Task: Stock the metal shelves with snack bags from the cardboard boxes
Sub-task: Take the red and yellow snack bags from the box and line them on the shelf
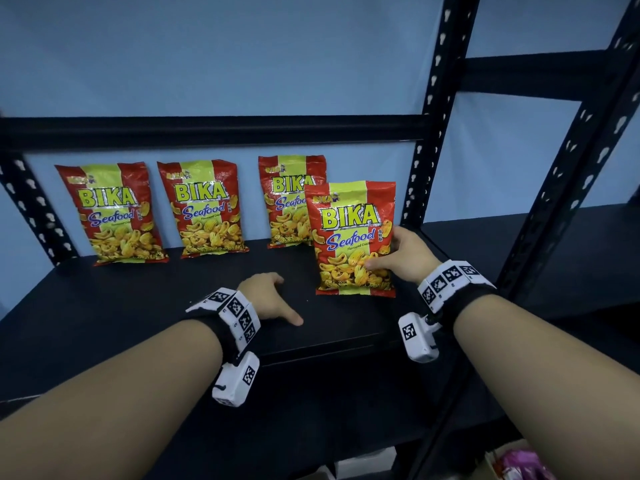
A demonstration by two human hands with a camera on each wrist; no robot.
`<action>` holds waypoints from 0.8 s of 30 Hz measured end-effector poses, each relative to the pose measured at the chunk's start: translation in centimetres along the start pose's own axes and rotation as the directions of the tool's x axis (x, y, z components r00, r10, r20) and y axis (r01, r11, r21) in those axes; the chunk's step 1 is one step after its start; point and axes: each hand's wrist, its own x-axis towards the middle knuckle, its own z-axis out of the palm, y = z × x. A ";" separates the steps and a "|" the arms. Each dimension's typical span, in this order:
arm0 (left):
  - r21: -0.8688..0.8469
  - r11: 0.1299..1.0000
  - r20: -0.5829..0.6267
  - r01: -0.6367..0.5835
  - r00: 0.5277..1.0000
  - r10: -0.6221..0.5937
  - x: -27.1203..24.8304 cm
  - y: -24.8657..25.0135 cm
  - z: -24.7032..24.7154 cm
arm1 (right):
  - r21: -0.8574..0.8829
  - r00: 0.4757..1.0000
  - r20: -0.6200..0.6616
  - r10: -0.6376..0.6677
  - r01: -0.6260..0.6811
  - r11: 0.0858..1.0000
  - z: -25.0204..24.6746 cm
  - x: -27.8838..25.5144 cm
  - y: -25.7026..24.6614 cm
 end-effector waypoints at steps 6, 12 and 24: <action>0.001 0.993 0.028 0.114 0.993 -0.114 0.5 0.4 0.0 | -0.098 0.998 -0.060 -0.005 -0.001 0.995 -2.2 4.9 1.9; 0.033 0.985 0.052 0.167 0.984 -0.169 0.8 1.0 -0.3 | -0.237 0.995 -0.096 0.008 -0.031 0.971 -3.9 10.3 2.5; 0.058 0.981 0.012 0.183 0.983 -0.184 0.6 0.7 0.0 | -0.219 0.974 -0.188 0.128 -0.169 0.961 -5.7 15.4 2.9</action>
